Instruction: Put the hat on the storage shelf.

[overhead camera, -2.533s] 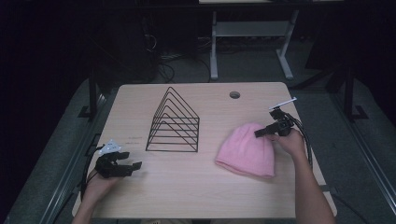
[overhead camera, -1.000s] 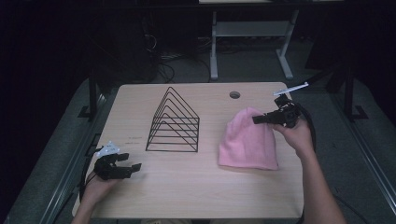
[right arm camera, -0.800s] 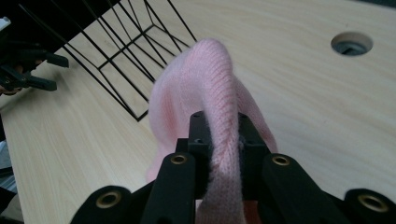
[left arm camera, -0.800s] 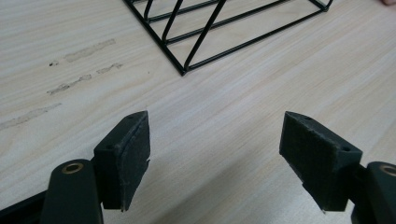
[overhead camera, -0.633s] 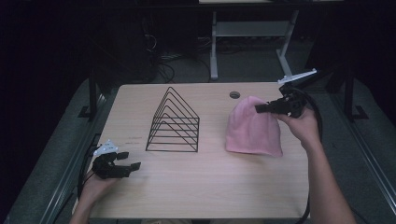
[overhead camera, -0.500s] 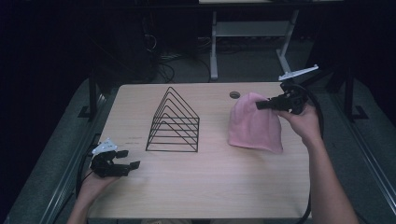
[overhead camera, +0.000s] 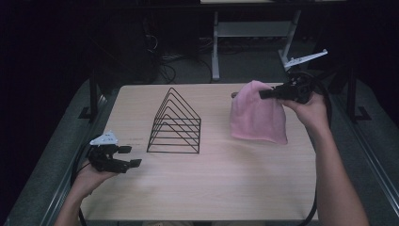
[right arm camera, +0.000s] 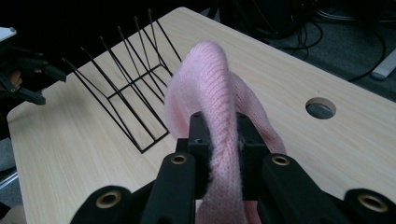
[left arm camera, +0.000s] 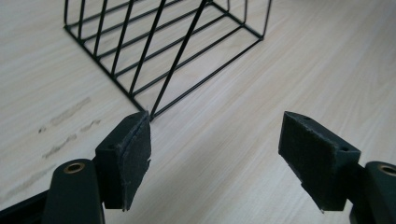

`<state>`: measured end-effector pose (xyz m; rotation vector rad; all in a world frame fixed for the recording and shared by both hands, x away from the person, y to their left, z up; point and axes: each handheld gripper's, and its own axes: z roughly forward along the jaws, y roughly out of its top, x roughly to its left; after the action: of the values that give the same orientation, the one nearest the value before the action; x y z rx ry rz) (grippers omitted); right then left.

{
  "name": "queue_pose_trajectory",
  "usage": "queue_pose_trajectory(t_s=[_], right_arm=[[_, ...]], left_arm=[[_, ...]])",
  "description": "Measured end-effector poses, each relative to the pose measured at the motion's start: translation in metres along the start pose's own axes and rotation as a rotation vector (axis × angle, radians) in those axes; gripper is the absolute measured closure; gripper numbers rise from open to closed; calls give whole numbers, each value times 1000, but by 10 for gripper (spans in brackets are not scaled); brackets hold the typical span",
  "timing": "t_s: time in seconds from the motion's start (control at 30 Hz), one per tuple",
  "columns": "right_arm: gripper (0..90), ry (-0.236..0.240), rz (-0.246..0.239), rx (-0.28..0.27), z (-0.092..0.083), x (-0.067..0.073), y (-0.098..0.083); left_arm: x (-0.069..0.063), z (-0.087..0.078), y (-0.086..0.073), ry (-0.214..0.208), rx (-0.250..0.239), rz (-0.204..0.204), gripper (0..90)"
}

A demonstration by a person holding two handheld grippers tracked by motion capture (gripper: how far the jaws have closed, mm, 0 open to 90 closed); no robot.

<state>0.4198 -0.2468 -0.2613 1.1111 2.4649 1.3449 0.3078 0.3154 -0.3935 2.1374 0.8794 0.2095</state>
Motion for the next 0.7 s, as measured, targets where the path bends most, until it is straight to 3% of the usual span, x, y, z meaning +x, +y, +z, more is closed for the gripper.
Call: queue_pose_trajectory(t_s=[0.2,0.4,0.7], right_arm=[[798,6,-26,-14,-6,9,9],[798,29,-76,-19,-9,29,28],[795,60,-130,-36,-15,52,58]], left_arm=[[-2,-7,18,-40,4,38,254],[-10,-22,47,-73,-11,109,253],[-11,-32,72,-100,-10,131,253]])
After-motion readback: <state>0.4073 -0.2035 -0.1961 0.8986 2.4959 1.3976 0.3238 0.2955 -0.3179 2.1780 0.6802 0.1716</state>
